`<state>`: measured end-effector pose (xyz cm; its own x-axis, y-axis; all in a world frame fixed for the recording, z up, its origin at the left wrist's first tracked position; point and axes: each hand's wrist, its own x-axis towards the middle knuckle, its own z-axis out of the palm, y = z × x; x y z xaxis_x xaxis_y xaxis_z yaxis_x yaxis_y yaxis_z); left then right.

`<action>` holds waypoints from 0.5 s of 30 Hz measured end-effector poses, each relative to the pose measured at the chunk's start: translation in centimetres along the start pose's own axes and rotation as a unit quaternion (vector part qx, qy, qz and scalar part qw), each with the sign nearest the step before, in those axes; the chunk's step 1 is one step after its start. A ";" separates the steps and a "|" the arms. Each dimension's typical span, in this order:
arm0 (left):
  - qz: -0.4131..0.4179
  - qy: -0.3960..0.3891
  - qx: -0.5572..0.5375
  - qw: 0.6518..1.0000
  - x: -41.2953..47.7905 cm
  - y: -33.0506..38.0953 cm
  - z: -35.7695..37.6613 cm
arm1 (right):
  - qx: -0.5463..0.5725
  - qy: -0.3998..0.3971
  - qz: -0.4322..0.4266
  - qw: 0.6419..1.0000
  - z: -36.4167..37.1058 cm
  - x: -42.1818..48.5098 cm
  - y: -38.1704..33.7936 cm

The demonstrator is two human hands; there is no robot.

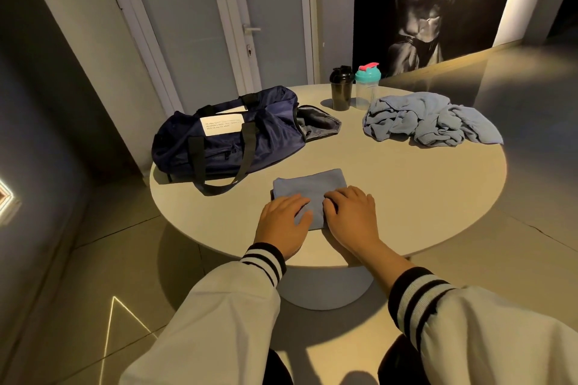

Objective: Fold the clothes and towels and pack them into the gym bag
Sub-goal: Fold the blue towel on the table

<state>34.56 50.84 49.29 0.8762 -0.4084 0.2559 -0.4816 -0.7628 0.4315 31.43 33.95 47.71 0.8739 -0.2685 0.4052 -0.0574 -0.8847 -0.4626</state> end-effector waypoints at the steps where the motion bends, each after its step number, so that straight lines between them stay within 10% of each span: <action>1: -0.006 -0.017 0.020 1.000 0.3 0.0 0.3 | 0.010 -0.009 0.000 1.000 -0.1 0.0 0.0; 7: 0.002 -0.042 0.144 0.989 0.8 1.2 1.5 | 0.086 -0.028 -0.001 0.996 -1.2 -0.2 0.6; 15: 0.010 -0.014 -0.043 0.999 -1.1 3.1 1.6 | 0.091 0.017 0.046 0.995 -3.0 -2.3 1.4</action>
<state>32.10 48.09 48.97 0.8660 -0.4384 0.2407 -0.4978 -0.7094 0.4989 27.89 32.19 48.50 0.8516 -0.3615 0.3796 -0.0460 -0.7730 -0.6328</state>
